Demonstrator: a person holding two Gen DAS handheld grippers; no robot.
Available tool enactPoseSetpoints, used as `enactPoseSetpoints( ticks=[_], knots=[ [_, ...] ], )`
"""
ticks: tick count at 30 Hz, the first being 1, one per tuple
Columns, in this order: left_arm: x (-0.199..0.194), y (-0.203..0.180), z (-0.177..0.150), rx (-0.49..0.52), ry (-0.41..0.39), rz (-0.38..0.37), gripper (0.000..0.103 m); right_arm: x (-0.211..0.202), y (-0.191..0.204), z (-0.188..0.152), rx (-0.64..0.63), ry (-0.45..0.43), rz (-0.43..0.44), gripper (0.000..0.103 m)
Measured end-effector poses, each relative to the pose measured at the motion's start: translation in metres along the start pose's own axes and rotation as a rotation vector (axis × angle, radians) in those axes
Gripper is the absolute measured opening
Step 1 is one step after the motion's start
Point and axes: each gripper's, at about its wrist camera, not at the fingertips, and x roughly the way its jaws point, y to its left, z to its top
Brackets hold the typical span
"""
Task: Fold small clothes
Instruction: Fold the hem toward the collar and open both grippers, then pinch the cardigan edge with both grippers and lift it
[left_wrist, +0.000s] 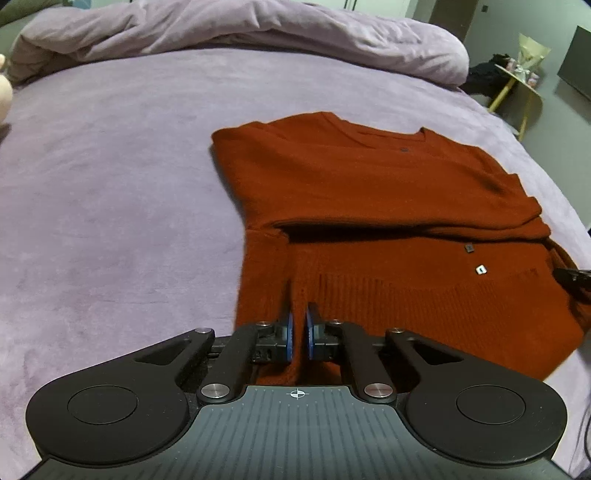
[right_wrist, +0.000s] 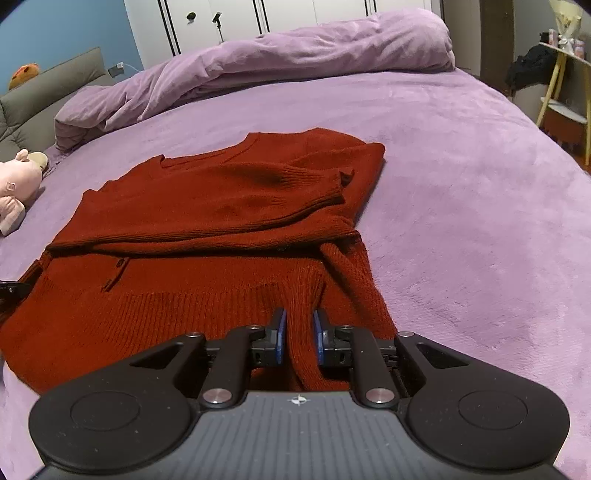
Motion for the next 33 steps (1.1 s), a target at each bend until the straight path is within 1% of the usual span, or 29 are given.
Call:
enactPoseSetpoints(
  ticks=[1, 2, 4, 7, 9, 12, 14, 15, 18, 20, 22, 24, 25, 26, 27, 29, 31, 32, 33],
  knots=[
    [-0.002, -0.003, 0.001, 0.013, -0.005, 0.008, 0.008, 0.0, 0.001, 0.001, -0.001, 0.002, 0.005, 0.008],
    [-0.007, -0.005, 0.003, 0.023, -0.02, 0.001, 0.007, -0.001, 0.002, 0.002, -0.003, 0.002, 0.006, 0.008],
    [-0.022, -0.004, 0.012, 0.006, -0.07, -0.028, 0.007, -0.007, 0.004, 0.006, 0.008, -0.013, 0.035, 0.007],
    [-0.042, 0.006, 0.032, -0.065, -0.163, -0.071, 0.007, -0.029, 0.003, 0.022, 0.05, -0.115, 0.106, 0.007],
    [-0.046, 0.013, 0.048, -0.103, -0.22, -0.064, 0.007, -0.038, -0.001, 0.036, 0.085, -0.193, 0.127, 0.007],
    [-0.033, 0.018, 0.068, -0.129, -0.265, -0.012, 0.007, -0.033, -0.003, 0.057, 0.109, -0.267, 0.078, 0.007],
    [-0.015, 0.022, 0.076, -0.153, -0.262, -0.007, 0.007, -0.018, -0.005, 0.069, 0.123, -0.279, 0.035, 0.007],
    [-0.002, 0.023, 0.078, -0.158, -0.243, 0.004, 0.007, -0.007, -0.006, 0.074, 0.131, -0.271, 0.019, 0.007],
    [0.032, 0.027, 0.077, -0.184, -0.15, 0.021, 0.007, 0.029, -0.011, 0.082, 0.133, -0.191, -0.011, 0.007],
    [0.037, 0.03, 0.067, -0.187, -0.129, 0.005, 0.008, 0.049, -0.011, 0.08, 0.117, -0.131, -0.031, 0.008],
    [0.038, 0.031, 0.057, -0.17, -0.126, -0.001, 0.012, 0.054, -0.012, 0.073, 0.086, -0.117, -0.043, 0.008],
    [0.039, 0.034, 0.049, -0.163, -0.108, -0.012, 0.026, 0.051, -0.014, 0.069, 0.07, -0.125, -0.034, 0.008],
    [0.04, 0.036, 0.047, -0.166, -0.102, -0.031, 0.03, 0.051, -0.013, 0.068, 0.064, -0.121, -0.03, 0.009],
    [0.041, 0.038, 0.045, -0.173, -0.097, -0.05, 0.037, 0.051, -0.014, 0.068, 0.059, -0.116, -0.029, 0.009],
    [0.041, 0.039, 0.044, -0.18, -0.093, -0.067, 0.04, 0.052, -0.014, 0.068, 0.054, -0.105, -0.028, 0.01],
    [0.042, 0.04, 0.044, -0.185, -0.09, -0.083, 0.043, 0.052, -0.014, 0.07, 0.05, -0.092, -0.022, 0.012],
    [0.044, 0.037, 0.044, -0.173, -0.08, -0.075, 0.042, 0.052, -0.013, 0.07, 0.043, -0.084, -0.019, 0.013],
    [0.046, 0.035, 0.044, -0.163, -0.073, -0.06, 0.038, 0.054, -0.012, 0.071, 0.035, -0.079, -0.021, 0.013],
    [0.047, 0.033, 0.045, -0.155, -0.072, -0.051, 0.03, 0.055, -0.011, 0.071, 0.022, -0.079, -0.025, 0.013]
  ],
)
